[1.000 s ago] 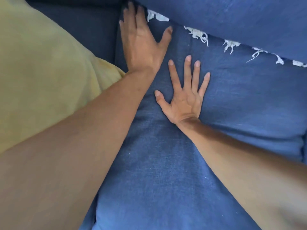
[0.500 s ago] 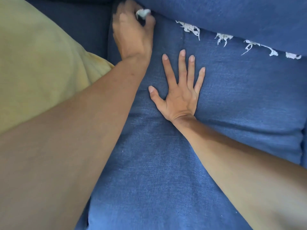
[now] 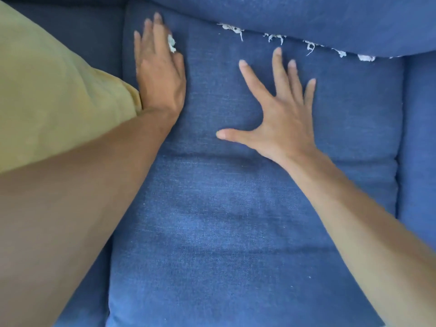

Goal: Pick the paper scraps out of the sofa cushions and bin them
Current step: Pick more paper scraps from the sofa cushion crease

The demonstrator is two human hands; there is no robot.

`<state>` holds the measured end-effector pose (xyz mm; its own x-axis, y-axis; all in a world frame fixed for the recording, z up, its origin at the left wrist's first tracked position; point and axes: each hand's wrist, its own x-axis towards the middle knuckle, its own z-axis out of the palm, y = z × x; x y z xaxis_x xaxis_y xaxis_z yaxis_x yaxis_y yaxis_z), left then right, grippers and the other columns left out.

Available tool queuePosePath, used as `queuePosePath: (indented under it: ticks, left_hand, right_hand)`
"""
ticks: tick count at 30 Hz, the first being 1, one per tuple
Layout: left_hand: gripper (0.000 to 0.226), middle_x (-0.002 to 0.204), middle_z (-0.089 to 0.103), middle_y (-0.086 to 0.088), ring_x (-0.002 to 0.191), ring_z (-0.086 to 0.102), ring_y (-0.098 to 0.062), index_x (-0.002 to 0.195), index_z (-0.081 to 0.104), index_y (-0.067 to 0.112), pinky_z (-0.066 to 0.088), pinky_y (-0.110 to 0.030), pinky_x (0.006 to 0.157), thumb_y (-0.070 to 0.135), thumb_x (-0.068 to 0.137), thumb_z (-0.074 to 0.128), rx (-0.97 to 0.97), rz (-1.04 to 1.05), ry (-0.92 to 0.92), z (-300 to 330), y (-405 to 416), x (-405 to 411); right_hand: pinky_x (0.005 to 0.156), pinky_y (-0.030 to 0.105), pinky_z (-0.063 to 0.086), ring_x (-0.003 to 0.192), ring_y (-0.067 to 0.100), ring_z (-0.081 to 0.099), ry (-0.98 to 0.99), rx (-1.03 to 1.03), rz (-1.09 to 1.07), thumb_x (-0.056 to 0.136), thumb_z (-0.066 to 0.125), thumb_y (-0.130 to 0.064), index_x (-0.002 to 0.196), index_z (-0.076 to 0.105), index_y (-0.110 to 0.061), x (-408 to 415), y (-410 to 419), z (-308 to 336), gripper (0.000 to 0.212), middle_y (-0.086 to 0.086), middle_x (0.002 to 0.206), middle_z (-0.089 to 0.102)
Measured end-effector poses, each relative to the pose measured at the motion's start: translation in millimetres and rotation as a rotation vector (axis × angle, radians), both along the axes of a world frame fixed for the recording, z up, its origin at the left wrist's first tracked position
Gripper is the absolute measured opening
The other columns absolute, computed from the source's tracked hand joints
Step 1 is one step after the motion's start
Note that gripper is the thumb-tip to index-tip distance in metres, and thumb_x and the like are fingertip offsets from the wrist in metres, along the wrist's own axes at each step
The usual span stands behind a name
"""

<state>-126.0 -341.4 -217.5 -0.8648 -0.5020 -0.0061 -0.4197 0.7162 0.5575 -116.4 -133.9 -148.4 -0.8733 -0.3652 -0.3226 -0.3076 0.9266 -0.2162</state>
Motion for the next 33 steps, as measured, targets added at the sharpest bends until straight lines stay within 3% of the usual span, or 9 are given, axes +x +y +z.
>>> queuePosePath:
  ticks: [4, 7, 13, 16, 22, 26, 29, 33]
  left_hand:
    - [0.05, 0.152, 0.045, -0.002, 0.141, 0.036, -0.032, 0.138, 0.044, 0.004, 0.031, -0.046, 0.116, 0.021, 0.094, 0.029, 0.015, 0.029, 0.062, 7.8, 14.5, 10.6]
    - [0.047, 0.147, 0.048, -0.005, 0.135, 0.043, -0.031, 0.133, 0.047, 0.0, 0.036, -0.047, 0.111, 0.026, 0.097, 0.033, -0.026, -0.003, 0.069, 11.4, 16.0, 10.5]
    - [0.053, 0.154, 0.039, -0.01, 0.145, 0.031, -0.03, 0.147, 0.035, 0.002, 0.018, -0.04, 0.123, 0.029, 0.101, 0.033, -0.006, 0.059, 0.061, 10.6, 31.5, -1.4]
    - [0.052, 0.151, 0.041, -0.016, 0.145, 0.033, -0.032, 0.142, 0.039, -0.003, 0.015, -0.041, 0.124, 0.028, 0.1, 0.037, -0.041, 0.074, 0.084, 12.9, 49.0, -12.3]
    - [0.078, 0.148, 0.04, -0.024, 0.146, 0.026, -0.039, 0.122, 0.053, 0.0, 0.013, -0.046, 0.124, 0.066, 0.082, 0.051, -0.107, 0.151, 0.01, 15.2, 79.5, -32.6]
    - [0.087, 0.149, 0.043, -0.023, 0.144, 0.03, -0.041, 0.115, 0.061, 0.005, 0.016, -0.049, 0.122, 0.075, 0.063, 0.062, -0.11, 0.243, 0.016, 14.9, 88.2, -43.7]
    - [0.074, 0.151, 0.042, -0.019, 0.146, 0.029, -0.038, 0.102, 0.069, 0.018, 0.015, -0.047, 0.123, 0.077, 0.058, 0.063, -0.11, 0.275, -0.027, 13.9, 91.9, -48.9]
    - [0.042, 0.157, 0.034, -0.014, 0.149, 0.023, -0.035, 0.1, 0.073, 0.032, 0.01, -0.044, 0.124, 0.063, 0.073, 0.061, -0.115, 0.271, -0.1, 15.9, 92.7, -51.1]
  right_hand:
    - [0.106, 0.081, 0.0, 0.146, 0.043, -0.027, -0.248, 0.091, -0.001, 0.031, 0.082, -0.08, 0.145, -0.022, -0.056, -7.2, 19.4, 12.2, 0.156, 0.009, 0.156, -0.039]
    - [0.102, 0.084, -0.002, 0.142, 0.046, -0.033, -0.318, 0.106, -0.039, 0.023, 0.087, -0.074, 0.143, -0.03, -0.053, -11.1, 9.1, -2.4, 0.169, 0.01, 0.152, -0.045]
    - [0.099, 0.085, -0.006, 0.139, 0.044, -0.039, -0.48, 0.177, -0.024, 0.019, 0.086, -0.076, 0.136, -0.037, -0.056, -28.0, 4.0, -18.6, 0.17, 0.007, 0.149, -0.05]
    - [0.1, 0.085, -0.006, 0.138, 0.044, -0.04, -0.518, 0.199, -0.015, 0.02, 0.086, -0.077, 0.135, -0.038, -0.056, -32.3, 1.0, -18.0, 0.171, 0.007, 0.148, -0.052]
    - [0.099, 0.085, -0.008, 0.137, 0.043, -0.042, -0.561, 0.22, -0.009, 0.021, 0.087, -0.075, 0.137, -0.038, -0.054, -35.6, 0.2, -16.4, 0.171, 0.006, 0.147, -0.053]
    - [0.099, 0.085, -0.007, 0.137, 0.043, -0.042, -0.556, 0.237, 0.0, 0.02, 0.086, -0.076, 0.138, -0.036, -0.052, -35.6, 0.8, -17.8, 0.172, 0.007, 0.147, -0.053]
    - [0.098, 0.085, -0.007, 0.137, 0.043, -0.042, -0.558, 0.243, -0.002, 0.02, 0.085, -0.076, 0.139, -0.036, -0.052, -35.9, 0.3, -18.7, 0.171, 0.007, 0.146, -0.053]
    - [0.098, 0.085, -0.009, 0.137, 0.043, -0.042, -0.55, 0.238, -0.003, 0.018, 0.085, -0.076, 0.137, -0.037, -0.054, -35.5, 0.0, -20.1, 0.172, 0.006, 0.146, -0.053]
